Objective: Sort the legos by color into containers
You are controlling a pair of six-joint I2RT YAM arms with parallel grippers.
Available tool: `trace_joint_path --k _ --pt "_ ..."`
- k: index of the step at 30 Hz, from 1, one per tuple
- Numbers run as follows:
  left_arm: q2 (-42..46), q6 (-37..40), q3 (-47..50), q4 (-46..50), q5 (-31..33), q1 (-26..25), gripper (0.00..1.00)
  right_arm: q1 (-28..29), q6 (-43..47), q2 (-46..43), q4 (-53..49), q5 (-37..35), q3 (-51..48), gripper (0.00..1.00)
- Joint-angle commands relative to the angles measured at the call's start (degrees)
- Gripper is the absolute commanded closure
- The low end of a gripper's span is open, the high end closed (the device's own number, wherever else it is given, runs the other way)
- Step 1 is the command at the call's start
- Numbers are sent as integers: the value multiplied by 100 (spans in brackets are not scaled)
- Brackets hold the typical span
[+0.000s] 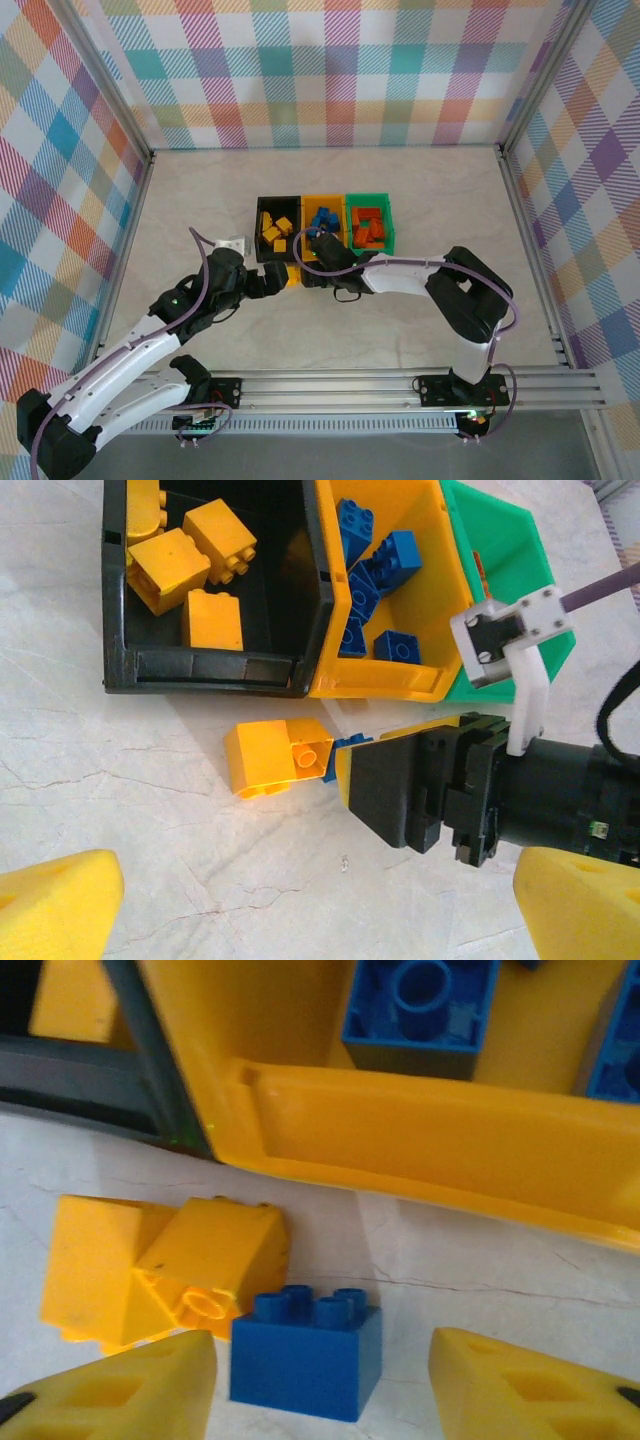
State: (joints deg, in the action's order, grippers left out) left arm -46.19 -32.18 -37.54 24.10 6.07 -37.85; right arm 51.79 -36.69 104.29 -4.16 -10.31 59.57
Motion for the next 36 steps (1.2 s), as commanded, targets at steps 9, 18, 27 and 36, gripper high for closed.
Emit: trace_joint_path --k 9,18,27,36 --pt "267 -12 141 154 146 -65 0 33 -371 -542 -695 -668 -413 51" --pt "199 30 159 161 168 -65 0 7 59 -65 -660 -657 104 33" --pt "185 24 212 156 208 -67 0 -28 36 215 -964 -951 318 51" --pt "199 51 188 214 211 -65 0 -64 43 -91 -881 -983 60 69"
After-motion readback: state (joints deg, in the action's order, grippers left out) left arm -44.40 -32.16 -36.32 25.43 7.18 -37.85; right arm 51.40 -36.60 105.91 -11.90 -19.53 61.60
